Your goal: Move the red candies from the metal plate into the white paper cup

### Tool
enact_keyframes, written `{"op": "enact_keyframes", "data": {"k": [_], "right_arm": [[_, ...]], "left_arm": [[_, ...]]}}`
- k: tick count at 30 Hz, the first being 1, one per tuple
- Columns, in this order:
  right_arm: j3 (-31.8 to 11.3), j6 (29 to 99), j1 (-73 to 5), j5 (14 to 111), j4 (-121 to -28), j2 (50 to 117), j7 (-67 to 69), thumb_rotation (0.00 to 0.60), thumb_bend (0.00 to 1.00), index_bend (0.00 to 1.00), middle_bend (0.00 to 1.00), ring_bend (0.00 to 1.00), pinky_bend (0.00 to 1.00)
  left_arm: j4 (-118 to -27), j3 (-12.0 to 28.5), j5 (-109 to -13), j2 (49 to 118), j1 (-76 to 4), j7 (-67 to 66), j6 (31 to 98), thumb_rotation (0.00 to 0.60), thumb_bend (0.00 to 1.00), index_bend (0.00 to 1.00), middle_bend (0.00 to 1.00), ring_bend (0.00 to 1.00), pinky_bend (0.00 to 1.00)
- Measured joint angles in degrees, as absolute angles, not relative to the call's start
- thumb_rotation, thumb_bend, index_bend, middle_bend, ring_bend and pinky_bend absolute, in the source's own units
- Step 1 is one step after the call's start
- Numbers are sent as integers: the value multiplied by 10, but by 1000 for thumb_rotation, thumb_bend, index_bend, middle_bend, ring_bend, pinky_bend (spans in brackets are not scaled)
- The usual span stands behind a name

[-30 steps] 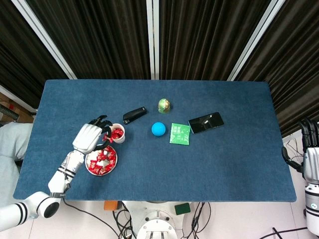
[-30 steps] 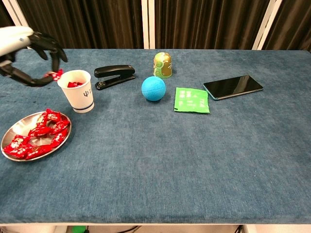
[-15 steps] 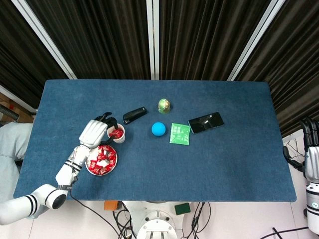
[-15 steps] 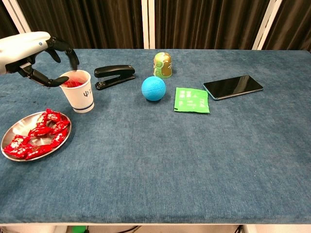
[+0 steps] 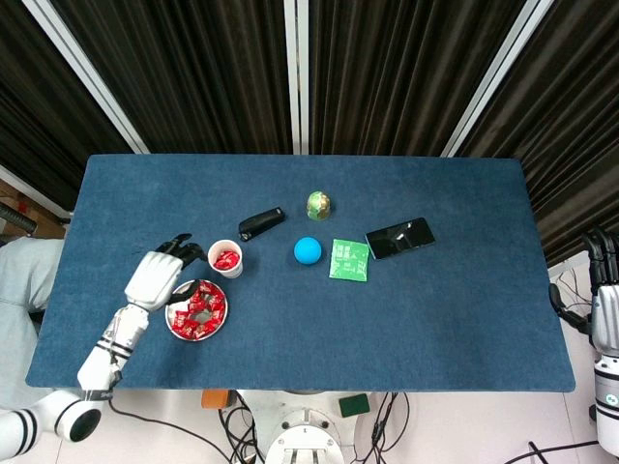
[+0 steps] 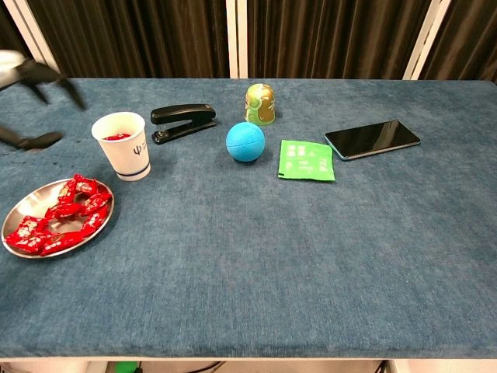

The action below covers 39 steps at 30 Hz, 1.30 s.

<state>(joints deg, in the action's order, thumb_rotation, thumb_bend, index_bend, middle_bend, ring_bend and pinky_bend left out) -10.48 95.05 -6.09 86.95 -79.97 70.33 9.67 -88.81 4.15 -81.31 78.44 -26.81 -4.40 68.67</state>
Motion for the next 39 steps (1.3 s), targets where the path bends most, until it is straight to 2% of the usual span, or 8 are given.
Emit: {"op": "enact_keyframes", "data": {"k": [7,15,26,39], "right_arm": [[-103,949,-63,874,-800,706,93,600,341,0,0,0,0],[-101,948,-63,874,-804,705,90,600,341,0,0,0,0],[-102,946,-63,870,-799,706,93,600,341,0,0,0,0],[-102,942,-64,868,-795,709,94,600,341,0,0,0,0]], "left_arm": [[-902,3,-799,772,-221,-51,707,600,335,381,238,109,251],[-874,-11,-799,804,-214,-46,684,600,333,407,179,81,242],[-816,-4,-795,860,-212,-62,677,600,333,419,167,63,222],[-789,0,-796,886,-215,-79,665,600,333,429,167,63,222]]}}
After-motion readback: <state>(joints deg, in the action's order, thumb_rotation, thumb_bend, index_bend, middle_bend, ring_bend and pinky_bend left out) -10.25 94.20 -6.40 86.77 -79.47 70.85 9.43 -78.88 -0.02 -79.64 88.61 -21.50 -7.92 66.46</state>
